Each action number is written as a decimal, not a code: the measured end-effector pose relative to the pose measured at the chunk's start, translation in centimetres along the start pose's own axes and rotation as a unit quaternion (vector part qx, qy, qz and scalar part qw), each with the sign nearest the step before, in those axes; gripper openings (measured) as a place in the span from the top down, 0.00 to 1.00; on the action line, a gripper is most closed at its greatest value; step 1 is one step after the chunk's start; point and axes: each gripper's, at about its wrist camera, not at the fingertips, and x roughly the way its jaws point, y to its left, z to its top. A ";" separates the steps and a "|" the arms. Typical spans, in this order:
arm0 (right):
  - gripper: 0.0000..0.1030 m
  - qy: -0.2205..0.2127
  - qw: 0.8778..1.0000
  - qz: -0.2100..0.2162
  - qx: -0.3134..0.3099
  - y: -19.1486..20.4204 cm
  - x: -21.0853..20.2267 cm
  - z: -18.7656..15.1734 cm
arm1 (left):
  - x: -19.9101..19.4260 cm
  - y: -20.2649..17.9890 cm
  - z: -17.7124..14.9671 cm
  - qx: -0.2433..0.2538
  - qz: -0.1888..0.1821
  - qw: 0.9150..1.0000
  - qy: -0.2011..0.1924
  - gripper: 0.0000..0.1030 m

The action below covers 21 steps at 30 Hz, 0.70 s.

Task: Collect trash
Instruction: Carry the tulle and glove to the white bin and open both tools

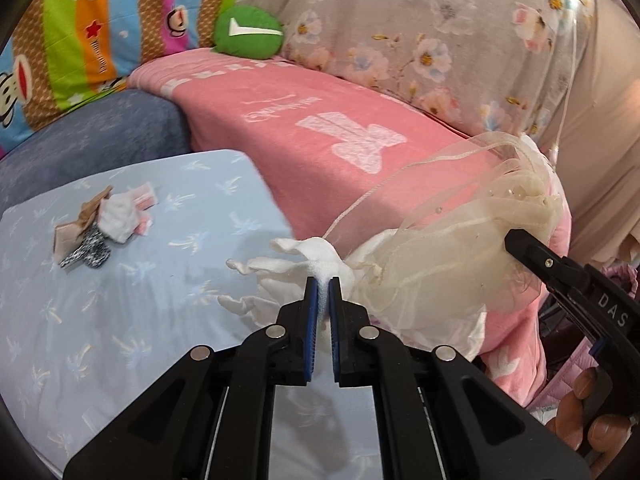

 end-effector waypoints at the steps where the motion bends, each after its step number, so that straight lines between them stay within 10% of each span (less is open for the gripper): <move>1: 0.94 -0.007 1.000 -0.006 0.004 -0.7 -0.5 0.4 | 0.2 -0.6 0.2 0.006 -0.005 1.000 0.001 0.94; 18: 0.94 -0.042 0.996 -0.068 0.037 -8.3 -3.4 2.6 | 4.3 -8.7 1.4 0.074 -0.070 0.994 0.029 0.92; 21: 0.94 -0.040 0.996 -0.069 0.035 -8.2 -3.0 2.8 | 4.4 -8.8 1.4 0.077 -0.061 0.995 0.027 0.71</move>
